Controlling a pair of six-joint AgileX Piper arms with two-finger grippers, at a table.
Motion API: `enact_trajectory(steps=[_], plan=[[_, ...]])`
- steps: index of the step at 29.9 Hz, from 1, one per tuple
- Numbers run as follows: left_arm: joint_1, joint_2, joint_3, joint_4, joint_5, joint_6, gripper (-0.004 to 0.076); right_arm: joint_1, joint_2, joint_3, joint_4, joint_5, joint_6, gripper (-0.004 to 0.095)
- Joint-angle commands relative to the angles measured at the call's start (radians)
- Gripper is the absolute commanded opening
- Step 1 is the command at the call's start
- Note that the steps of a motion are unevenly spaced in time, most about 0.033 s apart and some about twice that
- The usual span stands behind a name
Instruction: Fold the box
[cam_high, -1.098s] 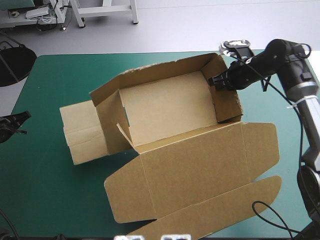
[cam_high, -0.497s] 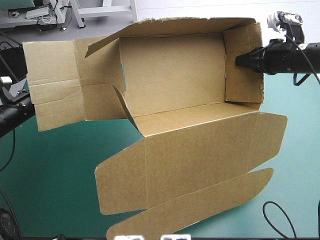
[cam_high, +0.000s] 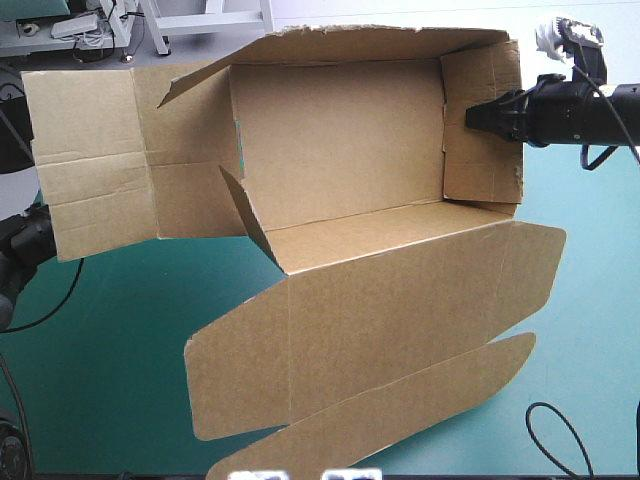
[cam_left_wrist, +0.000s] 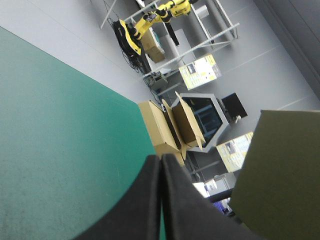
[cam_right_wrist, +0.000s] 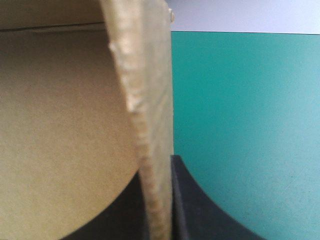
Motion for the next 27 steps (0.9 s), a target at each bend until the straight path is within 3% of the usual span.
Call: enact_trajectory(steps=[1, 4, 9, 14, 27], plan=[[-0.037, -0.059, -0.026, -0.111, 0.113, 0.004, -0.0009, -0.008, -0.032, -0.025, 0.076, -0.032, 0.005, -0.0017], [-0.052, -0.087, -0.026, -0.100, 0.113, 0.004, -0.0009, 0.006, -0.018, -0.025, 0.055, -0.032, 0.006, -0.0016], [-0.054, -0.147, -0.026, -0.097, 0.113, 0.004, -0.0009, 0.081, 0.009, -0.025, -0.081, -0.081, 0.052, -0.0017], [-0.054, -0.203, -0.041, -0.002, 0.113, -0.016, -0.0009, 0.121, 0.032, -0.025, -0.081, -0.161, 0.071, -0.0017], [-0.054, -0.258, -0.061, 0.152, 0.112, -0.078, -0.0009, 0.203, 0.142, -0.025, -0.108, -0.181, 0.076, -0.0017]])
